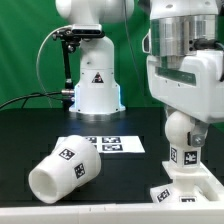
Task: Assemble lamp
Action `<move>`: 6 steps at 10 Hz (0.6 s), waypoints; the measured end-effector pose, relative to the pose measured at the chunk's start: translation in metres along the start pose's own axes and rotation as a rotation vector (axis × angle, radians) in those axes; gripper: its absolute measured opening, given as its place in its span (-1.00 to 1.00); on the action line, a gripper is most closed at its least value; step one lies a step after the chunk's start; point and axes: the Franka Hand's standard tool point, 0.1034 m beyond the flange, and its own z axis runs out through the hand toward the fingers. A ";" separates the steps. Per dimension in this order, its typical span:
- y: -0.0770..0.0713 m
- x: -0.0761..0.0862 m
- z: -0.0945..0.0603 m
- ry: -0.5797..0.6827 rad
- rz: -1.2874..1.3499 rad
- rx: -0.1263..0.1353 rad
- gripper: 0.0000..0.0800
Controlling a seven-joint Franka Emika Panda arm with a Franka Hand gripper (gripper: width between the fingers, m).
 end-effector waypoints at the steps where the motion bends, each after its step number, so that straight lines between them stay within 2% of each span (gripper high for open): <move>1: 0.000 0.000 0.000 -0.001 0.078 0.000 0.44; 2: 0.001 0.001 -0.001 -0.004 0.193 -0.007 0.44; 3: 0.004 0.006 -0.002 -0.005 0.319 -0.028 0.44; 4: 0.004 0.007 -0.002 -0.014 0.419 -0.027 0.44; 5: 0.001 0.006 -0.002 -0.030 0.554 -0.007 0.44; 6: 0.001 0.004 -0.003 -0.031 0.558 0.003 0.44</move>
Offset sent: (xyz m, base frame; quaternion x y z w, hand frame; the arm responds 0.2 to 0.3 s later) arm -0.0113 -0.0108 0.0001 -0.0444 -0.0171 0.3035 0.9516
